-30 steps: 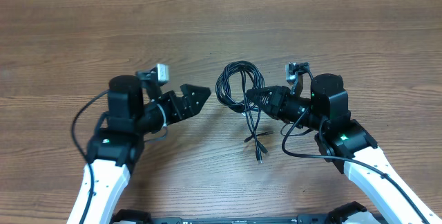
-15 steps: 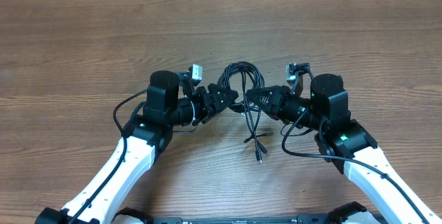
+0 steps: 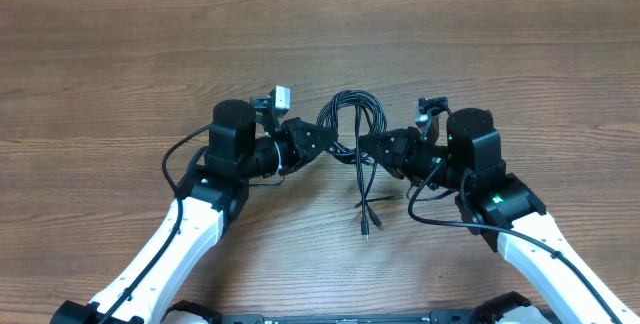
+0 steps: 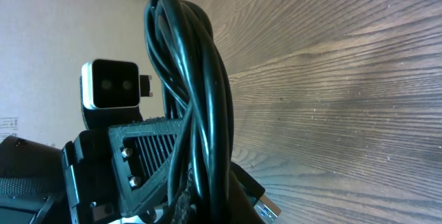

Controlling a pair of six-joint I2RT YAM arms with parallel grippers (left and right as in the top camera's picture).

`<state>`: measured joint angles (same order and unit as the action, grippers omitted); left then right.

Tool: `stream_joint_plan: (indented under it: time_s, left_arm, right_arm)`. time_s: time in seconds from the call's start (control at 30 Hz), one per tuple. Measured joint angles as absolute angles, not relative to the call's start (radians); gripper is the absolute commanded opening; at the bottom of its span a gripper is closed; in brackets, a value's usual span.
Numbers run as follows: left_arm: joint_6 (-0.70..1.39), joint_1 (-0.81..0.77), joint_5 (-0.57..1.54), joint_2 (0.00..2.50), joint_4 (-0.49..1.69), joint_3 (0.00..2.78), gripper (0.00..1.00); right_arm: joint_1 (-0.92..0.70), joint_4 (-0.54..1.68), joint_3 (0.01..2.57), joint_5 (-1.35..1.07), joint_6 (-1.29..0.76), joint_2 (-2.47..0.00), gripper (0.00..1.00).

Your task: Untangle cables

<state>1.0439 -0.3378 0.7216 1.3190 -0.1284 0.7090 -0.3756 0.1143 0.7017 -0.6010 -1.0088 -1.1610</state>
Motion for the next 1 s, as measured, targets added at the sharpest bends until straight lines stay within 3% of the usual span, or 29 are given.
stream_joint_plan:
  time_s: [0.23, 0.4, 0.47, 0.57, 0.77, 1.0]
  left_arm:
    - [0.922, -0.331, 0.723, 1.319, -0.128, 0.708, 0.04]
    - [0.742, -0.278, 0.804, 1.319, -0.128, 0.707, 0.04]
    - [0.678, -0.242, 0.852, 1.319, -0.127, 0.707, 0.04]
    - [0.6, -0.198, 0.916, 1.319, -0.121, 0.707, 0.04]
    - [0.516, -0.161, 0.938, 1.319, -0.019, 0.706, 0.04]
    - [0.49, -0.162, 0.844, 1.319, 0.068, 0.706, 0.04]
  right_arm:
    - [-0.383, 0.162, 0.702, -0.593, -1.009, -1.161, 0.08]
    - [-0.398, 0.253, 0.703, -0.603, -0.916, -1.161, 0.36]
    - [-0.4, 0.29, 0.703, -0.598, -0.862, -1.161, 0.52]
    - [-0.398, 0.342, 0.704, -0.574, -0.764, -1.161, 0.59]
    - [-0.358, 0.374, 0.704, -0.554, -0.664, -1.145, 0.57]
    - [-0.353, 0.3, 0.704, -0.667, -0.635, -1.017, 0.43]
